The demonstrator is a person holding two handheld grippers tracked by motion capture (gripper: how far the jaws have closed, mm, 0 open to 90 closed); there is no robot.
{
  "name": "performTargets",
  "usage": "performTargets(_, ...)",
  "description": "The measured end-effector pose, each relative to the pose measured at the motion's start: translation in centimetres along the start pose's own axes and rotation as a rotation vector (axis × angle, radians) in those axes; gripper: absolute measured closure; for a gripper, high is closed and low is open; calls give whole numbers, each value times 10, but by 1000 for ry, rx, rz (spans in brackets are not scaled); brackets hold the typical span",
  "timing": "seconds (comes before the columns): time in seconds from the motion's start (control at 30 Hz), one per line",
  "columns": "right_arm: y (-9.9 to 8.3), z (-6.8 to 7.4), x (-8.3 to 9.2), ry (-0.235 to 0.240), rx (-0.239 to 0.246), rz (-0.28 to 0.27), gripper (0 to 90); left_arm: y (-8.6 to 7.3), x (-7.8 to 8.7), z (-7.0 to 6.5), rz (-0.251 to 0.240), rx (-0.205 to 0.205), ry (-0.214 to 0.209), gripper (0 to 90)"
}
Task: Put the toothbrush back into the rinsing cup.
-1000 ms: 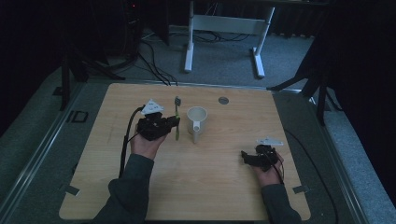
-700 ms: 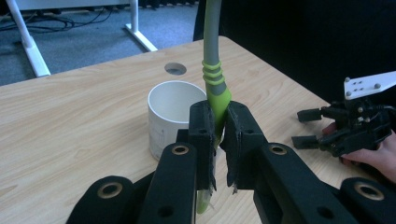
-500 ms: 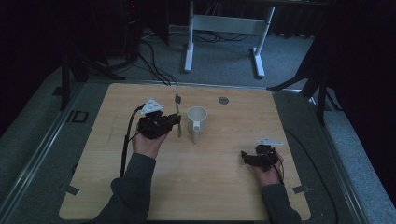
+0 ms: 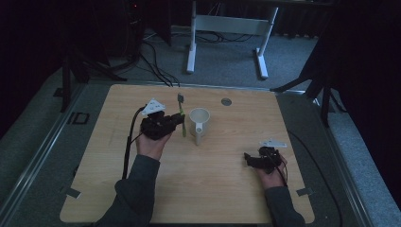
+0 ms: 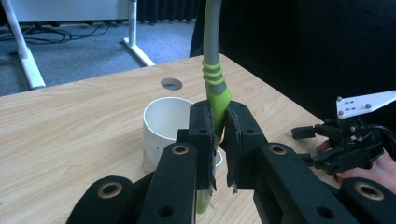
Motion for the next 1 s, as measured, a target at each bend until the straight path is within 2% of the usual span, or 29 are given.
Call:
performTargets(0.57, 0, 0, 0, 0, 0, 0, 165, 3, -4, -1, -22, 28, -34, 820)
performTargets(1.0, 0, 0, 0, 1, 2, 0, 165, 4, -9, 0, -33, 66, -60, 820)
Point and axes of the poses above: each handheld gripper's, and its own axes: x roughly backward along the jaws, y roughly out of its top, z roughly to its left, the point moved 3 cm from there along -x, roughly forward along the jaws, and after that the axes turned 6 degrees about -z, right-handed, at the moved point
